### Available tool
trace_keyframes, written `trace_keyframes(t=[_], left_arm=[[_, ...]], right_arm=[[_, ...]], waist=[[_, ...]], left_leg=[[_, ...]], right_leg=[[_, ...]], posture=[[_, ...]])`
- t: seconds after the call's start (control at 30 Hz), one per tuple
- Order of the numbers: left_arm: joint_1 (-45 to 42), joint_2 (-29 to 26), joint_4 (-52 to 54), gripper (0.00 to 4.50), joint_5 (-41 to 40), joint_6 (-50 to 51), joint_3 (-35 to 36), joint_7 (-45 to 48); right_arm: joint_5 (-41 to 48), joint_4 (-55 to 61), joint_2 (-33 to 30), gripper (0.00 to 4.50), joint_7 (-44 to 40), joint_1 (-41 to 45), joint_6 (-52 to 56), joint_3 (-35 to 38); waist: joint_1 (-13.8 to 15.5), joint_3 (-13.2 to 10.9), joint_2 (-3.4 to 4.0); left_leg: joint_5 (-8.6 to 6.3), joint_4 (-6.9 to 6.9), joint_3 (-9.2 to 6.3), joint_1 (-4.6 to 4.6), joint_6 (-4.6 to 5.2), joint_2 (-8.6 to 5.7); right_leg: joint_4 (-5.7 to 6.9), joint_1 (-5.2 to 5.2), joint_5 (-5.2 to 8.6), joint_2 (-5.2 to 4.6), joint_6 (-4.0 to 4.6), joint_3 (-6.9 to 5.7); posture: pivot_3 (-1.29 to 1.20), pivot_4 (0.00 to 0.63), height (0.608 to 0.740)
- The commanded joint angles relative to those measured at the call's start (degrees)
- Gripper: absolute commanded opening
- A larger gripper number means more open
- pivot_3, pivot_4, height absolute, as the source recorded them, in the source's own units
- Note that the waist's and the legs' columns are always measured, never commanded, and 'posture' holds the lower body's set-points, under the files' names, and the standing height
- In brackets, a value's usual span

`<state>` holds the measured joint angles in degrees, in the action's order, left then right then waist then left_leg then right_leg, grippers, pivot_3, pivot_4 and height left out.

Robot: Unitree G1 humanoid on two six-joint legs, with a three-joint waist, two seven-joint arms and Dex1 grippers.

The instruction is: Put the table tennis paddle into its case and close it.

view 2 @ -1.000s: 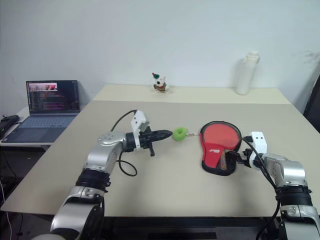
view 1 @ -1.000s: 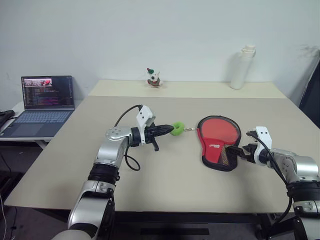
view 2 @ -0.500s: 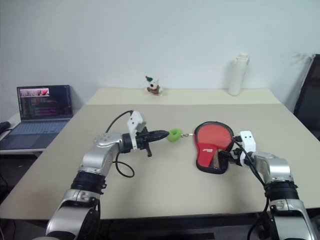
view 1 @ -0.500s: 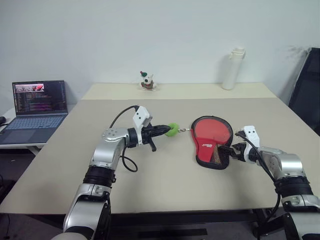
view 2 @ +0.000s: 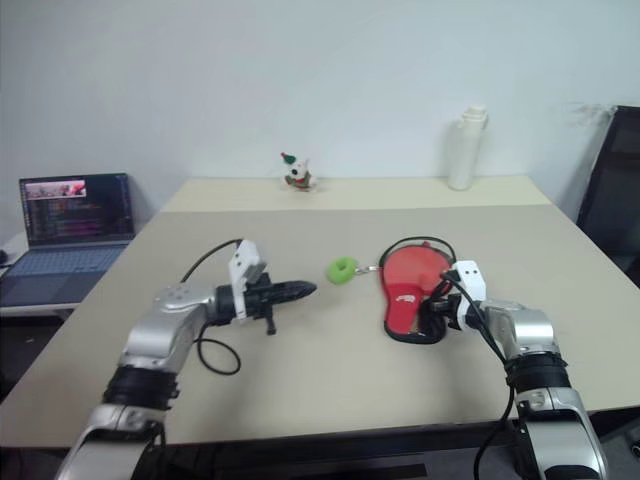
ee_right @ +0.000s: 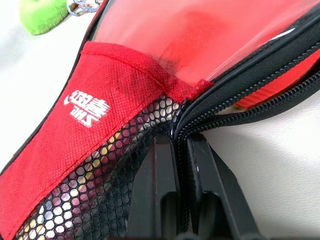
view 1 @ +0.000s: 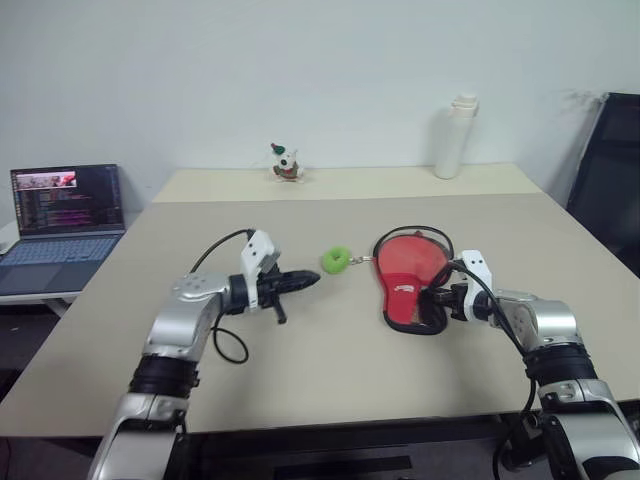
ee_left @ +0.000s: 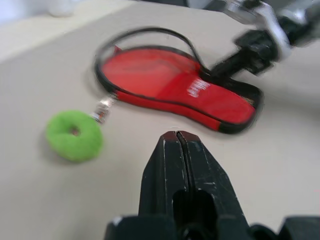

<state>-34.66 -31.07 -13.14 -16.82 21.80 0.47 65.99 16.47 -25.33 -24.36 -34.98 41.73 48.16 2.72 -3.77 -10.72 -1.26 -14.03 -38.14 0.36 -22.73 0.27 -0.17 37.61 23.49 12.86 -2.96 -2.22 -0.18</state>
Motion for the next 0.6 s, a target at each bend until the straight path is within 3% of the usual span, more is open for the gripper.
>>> trace_keyframes(t=[0.03, 0.17, 0.37, 0.6], left_arm=[[3.6, -4.3, 6.2, 0.0, -4.0, 3.1, 1.7, 3.7], [9.0, -8.2, 12.5, 0.0, -7.2, 7.1, 2.0, 5.6], [14.4, -8.5, 20.3, 0.0, -10.4, 11.0, 1.0, 3.8], [19.3, -11.5, 26.1, 0.0, -13.1, 12.5, 1.3, 5.6]], right_arm=[[2.0, 2.3, 2.8, 0.02, -3.0, 2.1, 1.9, -2.2], [3.3, 4.8, 5.4, 0.02, -5.2, 2.5, 4.3, -3.6], [3.9, 9.4, 9.6, 0.02, -4.6, 0.6, 7.9, -4.6], [7.2, 28.1, 10.8, 0.02, 1.3, -9.8, 20.2, -3.2]], waist=[[-0.1, 0.0, 0.0], [-0.5, 0.0, 0.0], [-0.4, 0.0, 0.0], [1.0, 0.0, 0.0]], left_leg=[[0.0, 0.03, 0.01, 0.0, 0.0, 0.02], [0.0, 0.11, 0.04, -0.01, 0.0, 0.19], [-0.01, 0.13, 0.05, -0.07, -0.01, 0.24], [-0.02, 0.16, -0.03, -0.2, -0.04, 0.22]], right_leg=[[0.05, 0.05, 0.03, 0.02, 0.04, 0.02], [0.1, 0.17, 0.08, 0.18, 0.12, 0.07], [0.12, 0.24, 0.1, 0.23, 0.17, 0.08], [0.08, 0.33, 0.18, 0.17, 0.3, -0.03]], posture=[[0.0, 0.15, 0.74], [0.0, 0.15, 0.74], [0.0, 0.15, 0.74], [0.0, 0.15, 0.74]])
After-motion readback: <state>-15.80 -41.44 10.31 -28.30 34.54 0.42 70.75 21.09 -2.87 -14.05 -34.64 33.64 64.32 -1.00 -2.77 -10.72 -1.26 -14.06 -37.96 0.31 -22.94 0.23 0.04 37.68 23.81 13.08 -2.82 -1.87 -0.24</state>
